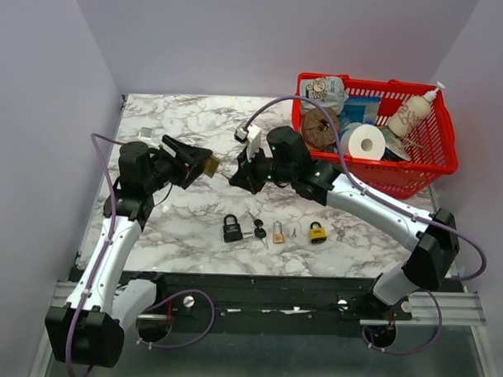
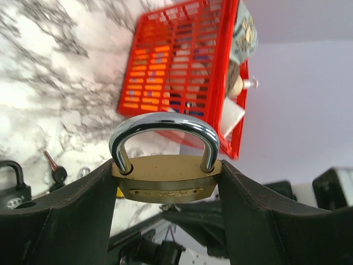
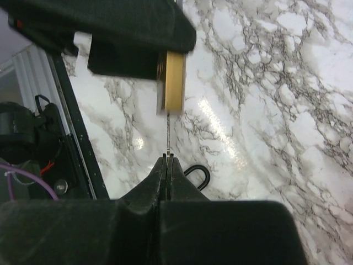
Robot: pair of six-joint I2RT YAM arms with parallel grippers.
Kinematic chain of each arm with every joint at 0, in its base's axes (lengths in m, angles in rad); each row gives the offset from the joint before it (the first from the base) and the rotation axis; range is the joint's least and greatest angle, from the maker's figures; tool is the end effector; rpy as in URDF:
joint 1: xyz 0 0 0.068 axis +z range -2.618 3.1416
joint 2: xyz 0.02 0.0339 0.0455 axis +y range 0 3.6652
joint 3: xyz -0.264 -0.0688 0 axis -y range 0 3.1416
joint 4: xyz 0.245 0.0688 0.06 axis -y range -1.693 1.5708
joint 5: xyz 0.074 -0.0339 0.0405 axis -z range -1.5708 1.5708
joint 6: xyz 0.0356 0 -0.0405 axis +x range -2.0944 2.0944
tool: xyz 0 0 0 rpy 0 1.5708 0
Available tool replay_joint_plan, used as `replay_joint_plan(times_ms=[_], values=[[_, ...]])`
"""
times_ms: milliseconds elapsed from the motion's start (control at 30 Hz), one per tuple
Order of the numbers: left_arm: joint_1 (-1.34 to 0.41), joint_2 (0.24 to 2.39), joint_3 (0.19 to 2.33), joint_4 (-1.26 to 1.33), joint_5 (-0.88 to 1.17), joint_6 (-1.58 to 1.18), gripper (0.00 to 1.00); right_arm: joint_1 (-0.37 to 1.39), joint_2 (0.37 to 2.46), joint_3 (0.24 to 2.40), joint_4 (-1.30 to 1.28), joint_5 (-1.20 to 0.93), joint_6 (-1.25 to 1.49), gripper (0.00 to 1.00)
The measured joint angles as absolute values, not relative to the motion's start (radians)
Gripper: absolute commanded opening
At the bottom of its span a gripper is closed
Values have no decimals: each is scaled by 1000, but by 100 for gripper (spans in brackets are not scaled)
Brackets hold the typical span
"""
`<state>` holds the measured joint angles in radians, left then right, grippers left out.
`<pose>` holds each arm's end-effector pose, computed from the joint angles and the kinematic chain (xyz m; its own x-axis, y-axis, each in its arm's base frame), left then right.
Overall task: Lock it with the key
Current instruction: Place the key at the center of the board.
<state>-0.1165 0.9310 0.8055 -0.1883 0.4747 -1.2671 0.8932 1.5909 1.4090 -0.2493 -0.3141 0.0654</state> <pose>0.2101 -0.0410 0.3215 -0.6024 -0.7840 -0.1498 -0.1325 0.2833 -0.9498 0.2266 0.2991 0.3471 -0.3214 -0.3003 -0.8981 -0.8978 0.3981 0.1882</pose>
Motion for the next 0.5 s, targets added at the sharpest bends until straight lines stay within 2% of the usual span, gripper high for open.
replay_joint_plan(times_ms=[300,500], values=[[73,1011,836,-188,462,-1241,0,893,1520,1313,-254,-327,119,1],[259,1014,859,-231,464,-1184,0,914,1597,1326,-252,-297,214,1]])
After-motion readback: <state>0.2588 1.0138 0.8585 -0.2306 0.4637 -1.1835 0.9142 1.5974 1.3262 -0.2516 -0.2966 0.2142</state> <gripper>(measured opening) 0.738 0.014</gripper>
